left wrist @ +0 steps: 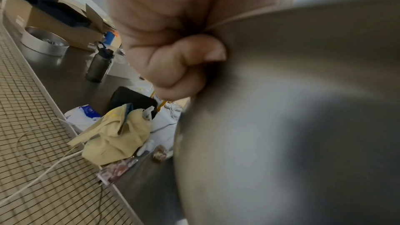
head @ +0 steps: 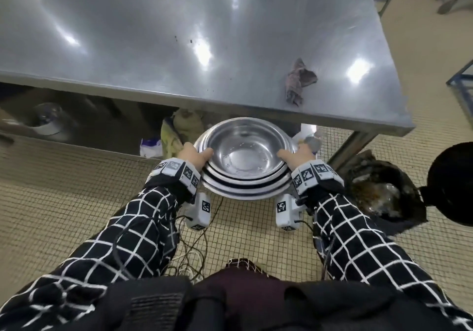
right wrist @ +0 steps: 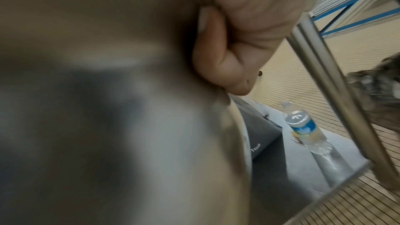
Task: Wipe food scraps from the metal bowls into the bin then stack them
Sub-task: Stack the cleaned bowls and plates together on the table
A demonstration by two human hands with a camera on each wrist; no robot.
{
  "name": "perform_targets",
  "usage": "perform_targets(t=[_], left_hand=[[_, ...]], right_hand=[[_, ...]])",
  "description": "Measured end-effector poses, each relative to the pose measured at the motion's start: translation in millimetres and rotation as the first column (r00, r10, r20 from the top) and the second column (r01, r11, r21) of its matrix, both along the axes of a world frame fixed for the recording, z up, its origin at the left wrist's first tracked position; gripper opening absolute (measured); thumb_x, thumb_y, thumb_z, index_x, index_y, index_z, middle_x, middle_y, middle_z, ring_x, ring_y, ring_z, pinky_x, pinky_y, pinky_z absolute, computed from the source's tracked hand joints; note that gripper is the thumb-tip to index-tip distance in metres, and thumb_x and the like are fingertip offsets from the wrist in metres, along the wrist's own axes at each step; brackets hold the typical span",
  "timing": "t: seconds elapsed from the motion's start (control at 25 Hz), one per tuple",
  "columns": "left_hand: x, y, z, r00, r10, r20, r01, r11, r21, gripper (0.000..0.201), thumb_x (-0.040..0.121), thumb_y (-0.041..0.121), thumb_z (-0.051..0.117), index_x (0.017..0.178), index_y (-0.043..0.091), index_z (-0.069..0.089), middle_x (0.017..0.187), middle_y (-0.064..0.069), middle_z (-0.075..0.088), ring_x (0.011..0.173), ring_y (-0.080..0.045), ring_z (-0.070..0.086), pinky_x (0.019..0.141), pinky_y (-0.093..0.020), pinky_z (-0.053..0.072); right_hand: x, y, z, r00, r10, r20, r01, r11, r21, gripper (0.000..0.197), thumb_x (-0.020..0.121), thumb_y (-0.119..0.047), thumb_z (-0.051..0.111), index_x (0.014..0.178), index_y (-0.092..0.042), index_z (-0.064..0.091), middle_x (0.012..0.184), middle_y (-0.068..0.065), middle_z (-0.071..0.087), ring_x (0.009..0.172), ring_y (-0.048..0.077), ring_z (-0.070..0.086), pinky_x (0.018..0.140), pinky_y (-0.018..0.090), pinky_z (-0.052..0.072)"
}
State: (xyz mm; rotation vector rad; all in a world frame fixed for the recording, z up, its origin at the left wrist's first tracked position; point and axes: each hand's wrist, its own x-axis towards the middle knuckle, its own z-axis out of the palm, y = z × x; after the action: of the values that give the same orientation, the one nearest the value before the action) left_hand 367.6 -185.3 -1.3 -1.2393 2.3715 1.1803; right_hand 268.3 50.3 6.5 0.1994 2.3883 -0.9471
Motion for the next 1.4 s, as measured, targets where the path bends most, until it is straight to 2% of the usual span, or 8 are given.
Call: perform_targets(t=[0.32,0.48,0.6,0.76,1.0,1.16,1.28,1.4], left_hand=[[30.6,4.7,-61.3,0.985,-0.109,0.137,0.104,0.994,0.044,0.065,0.086,0.046,0.060,0.130,0.003,0.039,0.119,-0.015,0.060,0.103,-0.033,0.060,0.094,-0.043,0.048],[20.5,13.5,-87.5,0.971,-0.158,0.178,0.142,0.985,0.100,0.060,0.089,0.039,0.059,0.130,0.000,0.038,0.103,-0.010,0.058,0.088,-0.027,0.058,0.079,-0.035,0.046],[5.5,16.2,-119.6,0.960,-0.177,0.216,0.155,0.981,0.114,0.065,0.088,0.044,0.060,0.130,0.001,0.036,0.116,-0.014,0.060,0.097,-0.029,0.060,0.087,-0.039,0.048],[-23.4,17.1,-190.3,0.966,-0.131,0.221,0.110,0.988,0.105,0.063,0.086,0.045,0.063,0.125,0.001,0.039,0.116,-0.011,0.060,0.101,-0.031,0.061,0.090,-0.038,0.049],[-95.2,21.4,-335.6,0.970,-0.173,0.174,0.165,0.985,0.055,0.064,0.088,0.045,0.061,0.126,-0.004,0.043,0.106,-0.012,0.060,0.091,-0.025,0.057,0.078,-0.030,0.041],[-143.3,17.1,-425.8,0.977,-0.194,0.090,0.194,0.981,0.010,0.070,0.090,0.048,0.057,0.134,-0.001,0.036,0.122,-0.017,0.056,0.108,-0.032,0.056,0.077,-0.029,0.035],[-175.8,15.6,-473.7,0.981,-0.194,-0.027,0.194,0.981,-0.022,0.065,0.088,0.046,0.062,0.127,-0.002,0.043,0.116,-0.012,0.058,0.091,-0.025,0.052,0.076,-0.031,0.039],[-206.8,12.0,-522.1,0.975,-0.201,-0.096,0.197,0.979,-0.048,0.066,0.084,0.047,0.065,0.123,-0.003,0.046,0.114,-0.013,0.060,0.090,-0.026,0.054,0.076,-0.033,0.043]], right_hand=[[48.4,16.1,-59.4,0.992,-0.076,0.103,0.066,0.993,0.101,0.065,0.083,-0.038,0.061,0.135,-0.012,0.033,0.119,0.014,0.054,0.089,0.027,0.052,0.078,0.034,0.042],[45.6,25.7,-91.0,0.988,-0.067,0.139,0.053,0.993,0.103,0.063,0.083,-0.036,0.062,0.133,-0.009,0.037,0.113,0.010,0.054,0.090,0.027,0.055,0.083,0.035,0.044],[30.4,30.8,-123.0,0.983,-0.072,0.167,0.055,0.993,0.105,0.059,0.079,-0.039,0.062,0.127,-0.009,0.044,0.116,0.011,0.059,0.097,0.031,0.060,0.092,0.041,0.046],[-3.5,30.2,-185.3,0.985,-0.079,0.151,0.068,0.995,0.076,0.051,0.084,-0.033,0.063,0.125,-0.010,0.045,0.108,0.006,0.059,0.101,0.032,0.060,0.094,0.037,0.046],[-79.9,33.0,-331.0,0.996,-0.019,0.089,0.008,0.993,0.115,0.058,0.085,-0.039,0.062,0.128,-0.007,0.040,0.112,0.014,0.057,0.095,0.030,0.056,0.091,0.037,0.045],[-126.9,31.4,-427.9,1.000,0.012,-0.006,-0.011,0.994,0.112,0.062,0.085,-0.047,0.061,0.128,-0.007,0.040,0.120,0.015,0.056,0.105,0.032,0.057,0.089,0.038,0.045],[-153.4,31.7,-480.8,0.997,0.003,-0.082,0.006,0.994,0.106,0.063,0.087,-0.045,0.059,0.130,-0.003,0.041,0.124,0.018,0.055,0.110,0.032,0.054,0.081,0.030,0.038],[-181.0,31.6,-526.5,0.985,-0.037,-0.166,0.046,0.998,0.052,0.081,0.082,-0.053,0.062,0.141,-0.009,0.030,0.133,0.015,0.050,0.118,0.033,0.051,0.093,0.033,0.041]])
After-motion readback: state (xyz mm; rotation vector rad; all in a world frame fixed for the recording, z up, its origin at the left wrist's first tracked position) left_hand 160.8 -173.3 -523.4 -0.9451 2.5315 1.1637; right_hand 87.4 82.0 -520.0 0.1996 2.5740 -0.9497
